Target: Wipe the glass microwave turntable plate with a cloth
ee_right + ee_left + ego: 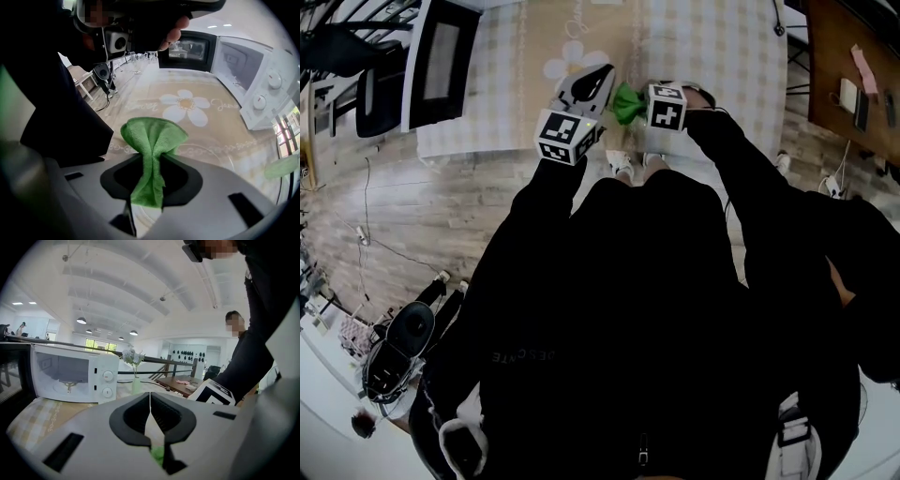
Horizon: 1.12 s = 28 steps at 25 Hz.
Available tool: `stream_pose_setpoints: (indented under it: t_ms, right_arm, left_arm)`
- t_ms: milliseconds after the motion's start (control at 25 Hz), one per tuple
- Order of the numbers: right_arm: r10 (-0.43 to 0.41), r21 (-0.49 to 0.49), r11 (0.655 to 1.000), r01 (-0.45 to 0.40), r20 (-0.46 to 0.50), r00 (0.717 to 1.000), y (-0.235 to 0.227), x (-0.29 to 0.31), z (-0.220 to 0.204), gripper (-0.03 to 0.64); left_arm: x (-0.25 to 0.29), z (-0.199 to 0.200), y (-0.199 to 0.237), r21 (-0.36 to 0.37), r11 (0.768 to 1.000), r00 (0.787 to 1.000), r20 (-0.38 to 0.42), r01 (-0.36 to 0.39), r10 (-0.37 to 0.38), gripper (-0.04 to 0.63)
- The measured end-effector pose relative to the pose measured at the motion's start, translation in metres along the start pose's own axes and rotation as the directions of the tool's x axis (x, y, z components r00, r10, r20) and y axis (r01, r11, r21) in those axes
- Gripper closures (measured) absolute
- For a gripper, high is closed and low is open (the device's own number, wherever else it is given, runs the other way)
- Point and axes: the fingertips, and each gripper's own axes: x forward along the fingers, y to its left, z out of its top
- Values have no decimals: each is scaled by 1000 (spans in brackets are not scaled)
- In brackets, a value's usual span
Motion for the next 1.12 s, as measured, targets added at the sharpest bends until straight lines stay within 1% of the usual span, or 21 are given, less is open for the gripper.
stream_pose_setpoints:
  t_ms: [240,560,840,960,1120]
  right_arm:
    - [-84,20,996,85,-16,996,-43,-28,-18,483]
    - [-137,44,989,138,-28,990,-96,-49,-37,482]
    - [-222,36,974,223,-27,975,-146,-55,-42,480]
    - [-239,30,970,240,-36,970,-165,-54,-45,480]
    - [-237,12,971,238,-47,970,-183,-49,-47,480]
  left_arm:
    - [19,10,1,5,1000,1000,-11,5,-5,574]
    - [49,17,-1,12,999,999,-22,30,-30,574]
    - [72,19,6,6,1000,999,-32,31,-31,574]
    - [81,19,12,5,1000,999,-37,22,-22,574]
    - [94,24,19,3,1000,999,-33,11,-11,574]
